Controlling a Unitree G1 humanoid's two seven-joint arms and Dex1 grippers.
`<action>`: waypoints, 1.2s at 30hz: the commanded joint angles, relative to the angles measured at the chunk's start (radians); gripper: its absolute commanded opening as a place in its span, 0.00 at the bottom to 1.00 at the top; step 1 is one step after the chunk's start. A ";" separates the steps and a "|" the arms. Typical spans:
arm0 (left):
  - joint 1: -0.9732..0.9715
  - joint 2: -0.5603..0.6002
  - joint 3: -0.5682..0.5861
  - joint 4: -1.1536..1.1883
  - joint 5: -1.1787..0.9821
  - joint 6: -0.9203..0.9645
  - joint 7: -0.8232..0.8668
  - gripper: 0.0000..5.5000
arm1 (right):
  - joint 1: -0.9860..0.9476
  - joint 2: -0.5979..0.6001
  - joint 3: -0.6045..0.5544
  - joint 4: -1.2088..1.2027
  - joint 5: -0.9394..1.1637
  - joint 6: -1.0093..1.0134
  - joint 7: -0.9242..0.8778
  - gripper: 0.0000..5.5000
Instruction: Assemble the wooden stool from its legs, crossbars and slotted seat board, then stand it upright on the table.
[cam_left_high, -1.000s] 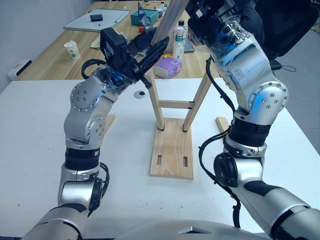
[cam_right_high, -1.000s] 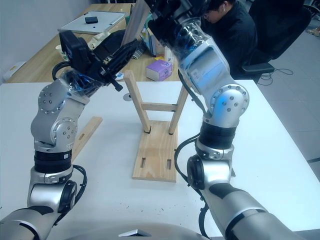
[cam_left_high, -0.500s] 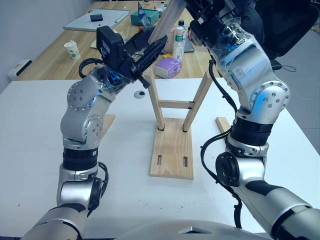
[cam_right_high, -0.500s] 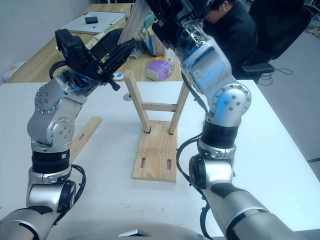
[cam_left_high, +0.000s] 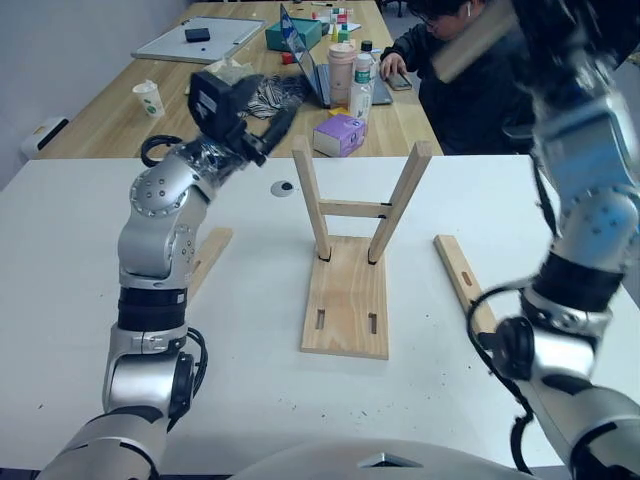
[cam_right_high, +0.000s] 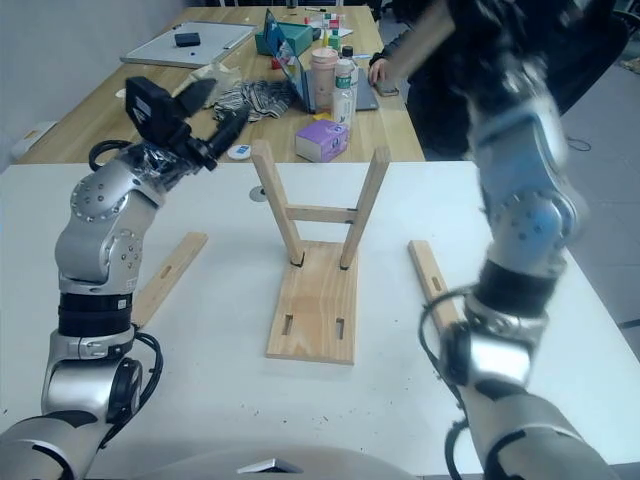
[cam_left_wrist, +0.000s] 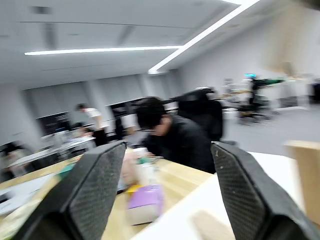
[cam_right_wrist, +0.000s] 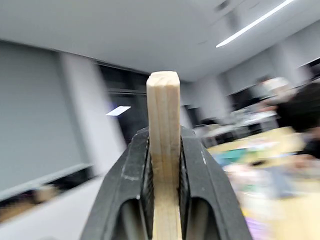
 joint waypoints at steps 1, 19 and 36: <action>-0.041 -0.027 0.074 0.039 0.005 -0.048 0.092 0.56 | 0.348 -0.112 -0.038 -0.072 -0.149 -0.026 0.103 0.07; -0.044 -0.057 0.096 0.047 -0.006 -0.065 0.131 0.56 | 0.729 0.082 0.027 0.057 -0.299 -0.209 0.253 0.07; -0.043 -0.073 0.079 0.048 -0.011 -0.044 0.112 0.56 | 0.662 0.111 0.035 0.299 -0.340 -0.386 0.316 0.07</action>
